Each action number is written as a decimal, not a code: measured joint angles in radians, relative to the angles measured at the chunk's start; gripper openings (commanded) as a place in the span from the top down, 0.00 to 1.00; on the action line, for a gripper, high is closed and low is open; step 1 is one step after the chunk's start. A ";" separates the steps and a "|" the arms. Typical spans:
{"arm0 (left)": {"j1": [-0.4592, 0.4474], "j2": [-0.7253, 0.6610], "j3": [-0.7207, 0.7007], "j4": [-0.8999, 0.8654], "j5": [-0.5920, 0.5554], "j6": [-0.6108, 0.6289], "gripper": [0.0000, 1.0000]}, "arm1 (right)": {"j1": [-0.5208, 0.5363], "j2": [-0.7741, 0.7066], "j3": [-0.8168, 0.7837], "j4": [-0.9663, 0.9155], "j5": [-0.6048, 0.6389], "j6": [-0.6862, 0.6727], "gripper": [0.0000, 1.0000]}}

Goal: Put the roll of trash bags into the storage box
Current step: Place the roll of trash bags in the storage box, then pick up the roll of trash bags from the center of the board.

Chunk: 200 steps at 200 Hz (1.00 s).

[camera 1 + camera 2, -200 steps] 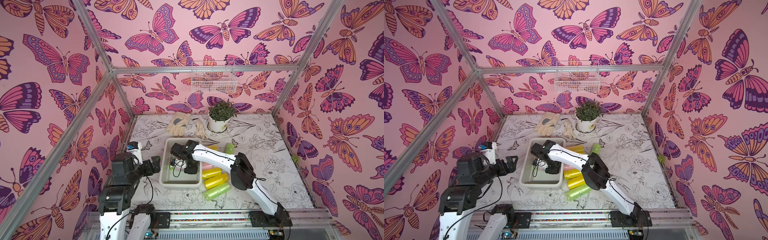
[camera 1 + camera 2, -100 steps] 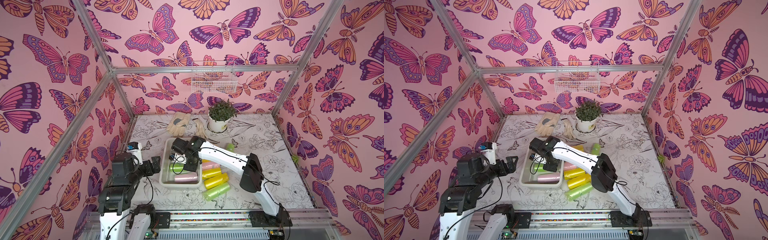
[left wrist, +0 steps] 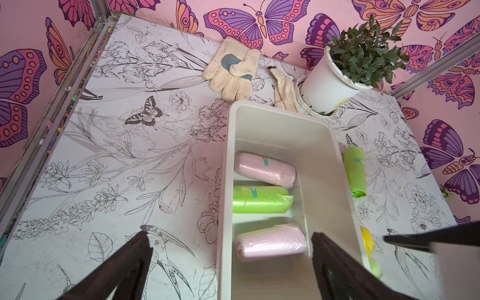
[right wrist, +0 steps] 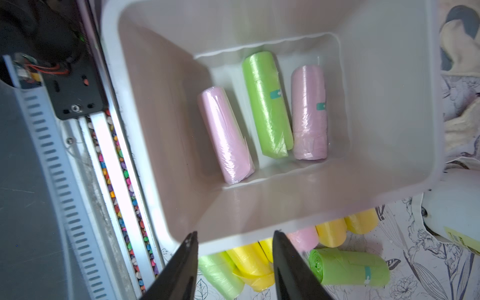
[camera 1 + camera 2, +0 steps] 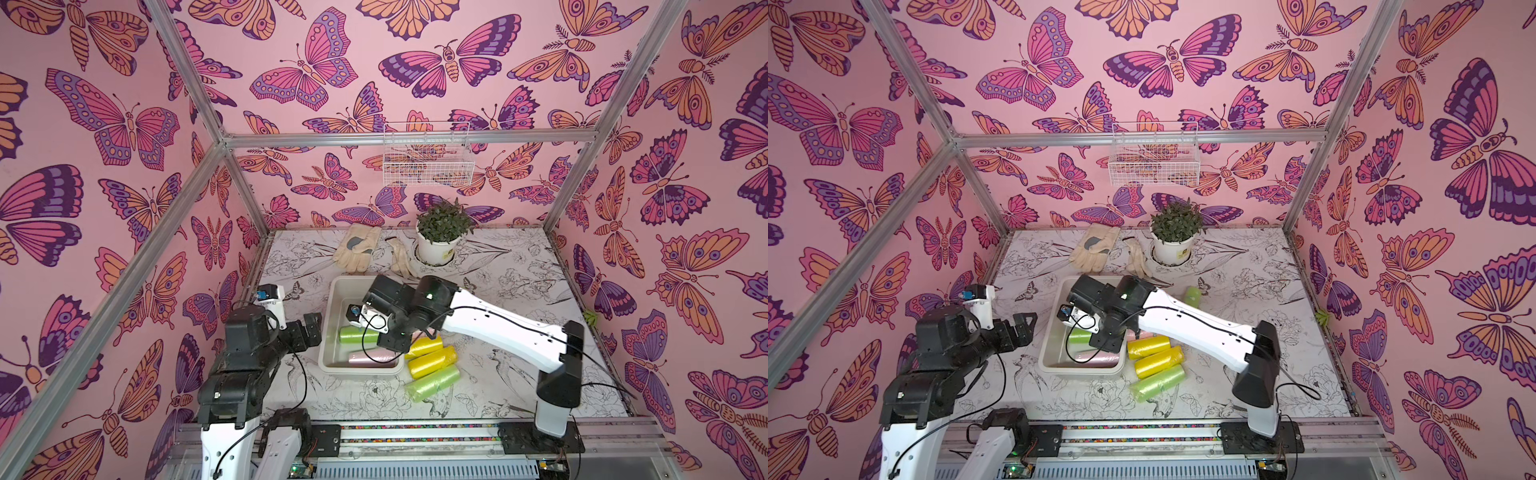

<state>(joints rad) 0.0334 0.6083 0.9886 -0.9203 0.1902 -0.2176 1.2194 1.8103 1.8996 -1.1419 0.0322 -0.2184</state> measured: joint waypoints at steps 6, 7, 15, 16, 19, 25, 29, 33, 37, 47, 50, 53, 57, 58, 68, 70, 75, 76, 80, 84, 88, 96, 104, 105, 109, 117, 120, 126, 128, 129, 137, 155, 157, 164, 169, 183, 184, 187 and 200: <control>0.000 -0.002 -0.004 0.003 0.000 0.000 0.00 | 0.000 -0.050 -0.042 0.027 0.008 0.014 0.49; 0.000 -0.003 -0.005 0.004 -0.001 0.000 0.00 | 0.000 -0.056 -0.048 0.031 0.008 0.015 0.49; 0.000 -0.007 -0.009 0.006 -0.002 0.000 0.00 | 0.000 -0.117 -0.102 0.063 0.020 0.034 0.49; 0.000 -0.008 -0.010 0.007 -0.003 0.000 0.00 | 0.000 -0.131 -0.116 0.072 0.023 0.038 0.49; 0.000 -0.010 -0.011 0.007 -0.003 0.000 0.00 | 0.000 -0.157 -0.143 0.092 0.033 0.047 0.49; 0.000 -0.014 -0.013 0.008 -0.005 0.000 0.00 | 0.000 -0.210 -0.201 0.127 0.047 0.065 0.48; 0.000 -0.016 -0.014 0.008 -0.005 0.000 0.00 | 0.000 -0.251 -0.247 0.149 0.055 0.076 0.48; -0.001 -0.018 -0.015 0.008 -0.006 0.000 0.00 | 0.000 -0.287 -0.287 0.172 0.068 0.089 0.47; -0.002 -0.019 -0.016 0.008 -0.008 0.000 0.00 | 0.000 -0.328 -0.334 0.195 0.079 0.099 0.47; -0.004 -0.020 -0.018 0.009 -0.010 -0.001 0.00 | 0.000 -0.418 -0.436 0.244 0.109 0.124 0.45; -0.005 -0.020 -0.018 0.009 -0.011 -0.001 0.00 | -0.001 -0.448 -0.469 0.257 0.121 0.134 0.44; -0.008 -0.020 -0.019 0.010 -0.011 0.000 0.00 | -0.001 -0.471 -0.497 0.271 0.131 0.141 0.44; -0.010 -0.020 -0.021 0.011 -0.011 0.000 0.00 | -0.002 -0.498 -0.527 0.284 0.143 0.148 0.42; -0.011 -0.020 -0.021 0.011 -0.011 0.000 0.00 | -0.002 -0.508 -0.539 0.290 0.149 0.151 0.42; -0.019 -0.020 -0.026 0.013 -0.011 0.000 0.00 | -0.002 -0.574 -0.616 0.323 0.186 0.171 0.38; -0.021 -0.020 -0.026 0.014 -0.011 0.000 0.00 | -0.003 -0.589 -0.632 0.331 0.196 0.177 0.38; -0.024 -0.020 -0.028 0.014 -0.011 0.000 0.00 | -0.005 -0.617 -0.667 0.347 0.216 0.187 0.36; -0.025 -0.020 -0.029 0.015 -0.011 0.000 0.00 | -0.006 -0.626 -0.676 0.351 0.223 0.190 0.35; -0.028 -0.020 -0.030 0.015 -0.011 0.000 0.00 | -0.008 -0.645 -0.700 0.363 0.238 0.196 0.33; -0.030 -0.020 -0.032 0.016 -0.011 0.000 0.00 | -0.013 -0.669 -0.725 0.373 0.259 0.207 0.32; -0.033 -0.020 -0.033 0.016 -0.011 0.000 0.00 | -0.016 -0.689 -0.748 0.382 0.277 0.213 0.31; -0.037 -0.021 -0.035 0.017 -0.011 0.000 0.00 | -0.028 -0.729 -0.791 0.401 0.314 0.234 0.28; -0.041 -0.024 -0.038 0.022 -0.011 0.000 0.00 | -0.045 -0.771 -0.830 0.419 0.348 0.261 0.24; -0.042 -0.024 -0.039 0.023 -0.011 0.000 0.00 | -0.046 -0.774 -0.834 0.420 0.350 0.264 0.23; -0.043 -0.025 -0.039 0.024 -0.010 0.000 0.00 | -0.056 -0.798 -0.853 0.427 0.366 0.279 0.20; -0.049 -0.028 -0.040 0.028 -0.006 0.002 0.00 | -0.077 -0.841 -0.887 0.437 0.393 0.315 0.14; -0.051 -0.029 -0.040 0.031 -0.003 0.004 0.00 | -0.086 -0.861 -0.902 0.444 0.404 0.328 0.12; -0.058 -0.031 -0.042 0.036 0.005 0.010 0.00 | -0.103 -0.901 -0.930 0.453 0.425 0.364 0.09; -0.061 -0.031 -0.042 0.037 0.008 0.012 0.00 | -0.109 -0.914 -0.939 0.454 0.432 0.373 0.08; -0.062 -0.031 -0.042 0.038 0.010 0.013 0.00 | -0.111 -0.920 -0.943 0.454 0.436 0.380 0.07; -0.075 -0.033 -0.045 0.043 0.024 0.023 0.00 | -0.133 -0.980 -0.983 0.465 0.464 0.433 0.02; -0.107 -0.032 -0.052 0.053 0.039 0.036 0.00 | -0.174 -1.122 -1.078 0.472 0.507 0.532 0.01; -0.111 -0.032 -0.052 0.053 0.041 0.038 0.00 | -0.179 -1.141 -1.088 0.470 0.511 0.542 0.01; -0.123 -0.031 -0.053 0.053 0.047 0.043 0.01 | -0.193 -1.197 -1.120 0.466 0.520 0.580 0.01; -0.131 -0.030 -0.053 0.055 0.051 0.046 0.01 | -0.203 -1.236 -1.139 0.464 0.524 0.602 0.01; -0.155 -0.024 -0.053 0.058 0.062 0.055 0.03 | -0.218 -1.334 -1.181 0.454 0.534 0.658 0.01; -0.157 -0.023 -0.053 0.058 0.063 0.055 0.03 | -0.219 -1.339 -1.183 0.453 0.535 0.660 0.01; -0.162 -0.021 -0.053 0.058 0.064 0.057 0.03 | -0.220 -1.354 -1.189 0.451 0.537 0.669 0.01; -0.186 -0.005 -0.052 0.058 0.073 0.062 0.06 | -0.223 -1.415 -1.210 0.429 0.545 0.708 0.01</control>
<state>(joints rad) -0.1524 0.6029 0.9367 -0.8623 0.2630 -0.1558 0.9962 0.3950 0.6891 -0.7128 0.5770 0.4892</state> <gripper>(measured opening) 0.959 0.990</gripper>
